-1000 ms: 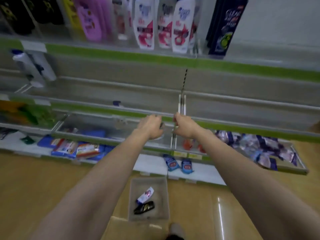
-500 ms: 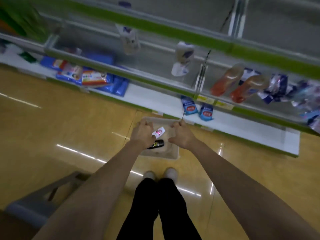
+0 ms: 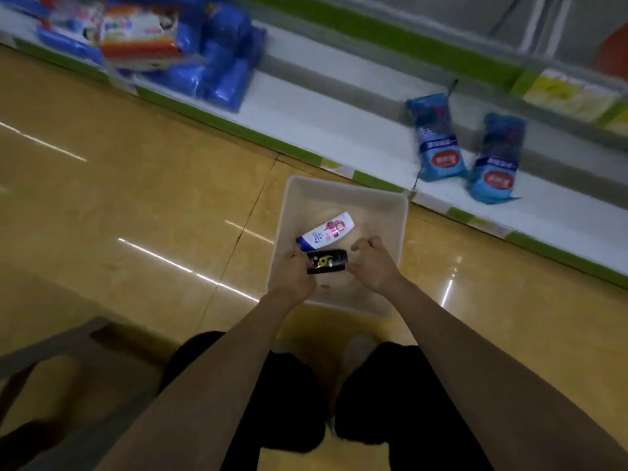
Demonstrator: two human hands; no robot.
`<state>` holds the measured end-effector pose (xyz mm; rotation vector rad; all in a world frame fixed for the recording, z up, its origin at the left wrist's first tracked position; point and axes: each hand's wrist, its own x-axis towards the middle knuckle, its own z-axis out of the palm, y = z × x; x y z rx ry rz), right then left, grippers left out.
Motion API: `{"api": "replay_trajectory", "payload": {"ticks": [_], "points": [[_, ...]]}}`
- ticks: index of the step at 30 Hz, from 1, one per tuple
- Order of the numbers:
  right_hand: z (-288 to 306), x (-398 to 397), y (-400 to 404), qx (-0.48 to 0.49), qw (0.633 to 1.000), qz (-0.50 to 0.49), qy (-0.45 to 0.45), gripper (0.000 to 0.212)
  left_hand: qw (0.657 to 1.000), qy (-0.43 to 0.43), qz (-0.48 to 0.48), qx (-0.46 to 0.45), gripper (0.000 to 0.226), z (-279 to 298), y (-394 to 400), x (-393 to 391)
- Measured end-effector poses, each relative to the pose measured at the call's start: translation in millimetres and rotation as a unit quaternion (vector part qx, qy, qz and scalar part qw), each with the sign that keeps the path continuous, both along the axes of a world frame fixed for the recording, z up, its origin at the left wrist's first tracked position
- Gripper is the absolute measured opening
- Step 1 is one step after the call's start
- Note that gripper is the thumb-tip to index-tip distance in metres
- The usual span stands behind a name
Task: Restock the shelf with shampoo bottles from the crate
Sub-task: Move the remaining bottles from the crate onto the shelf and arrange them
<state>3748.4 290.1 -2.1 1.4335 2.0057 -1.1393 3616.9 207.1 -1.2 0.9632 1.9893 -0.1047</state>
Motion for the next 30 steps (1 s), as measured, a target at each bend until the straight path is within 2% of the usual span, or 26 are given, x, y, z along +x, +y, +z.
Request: {"api": "replay_trajectory", "payload": {"ticks": [3, 8, 13, 16, 19, 22, 25, 27, 30], "points": [[-78.8, -14.4, 12.5, 0.023, 0.999, 0.029, -0.009, 0.048, 0.999, 0.03, -0.027, -0.006, 0.04, -83.1, 10.3, 0.0], [-166.8, -39.7, 34.4, 0.083, 0.988, 0.131, 0.003, 0.062, 0.994, 0.084, -0.056, -0.035, 0.067, -181.9, 20.3, -1.8], [-227.3, -60.3, 32.2, 0.089, 0.97, 0.227, -0.02, 0.084, 0.987, 0.122, -0.098, -0.044, 0.067, -231.9, 16.0, -8.3], [-240.7, -59.0, 31.6, 0.183, 0.943, 0.271, -0.069, 0.074, 0.975, 0.149, -0.155, -0.055, 0.063, -240.1, 14.1, -10.0], [-241.2, -50.7, 31.7, 0.192, 0.939, 0.256, -0.123, 0.05, 0.965, 0.146, -0.201, -0.085, 0.057, -238.2, 10.9, -8.5], [-224.3, -33.9, 25.7, 0.127, 0.969, 0.165, -0.133, 0.055, 0.985, 0.095, -0.132, -0.06, 0.057, -219.6, 9.9, -9.2], [-177.0, -22.1, 20.9, 0.02, 0.999, -0.001, -0.051, 0.055, 0.998, 0.052, -0.042, 0.008, 0.044, -165.9, 18.6, -6.6], [-133.3, -17.8, 21.0, -0.038, 0.995, -0.09, 0.02, 0.046, 0.997, 0.06, -0.024, 0.046, 0.042, -118.9, 24.4, -5.9], [-58.8, -10.1, 22.4, -0.065, 0.98, -0.172, 0.079, 0.048, 0.993, 0.053, 0.026, 0.104, 0.042, -42.7, 29.0, -7.3]]}}
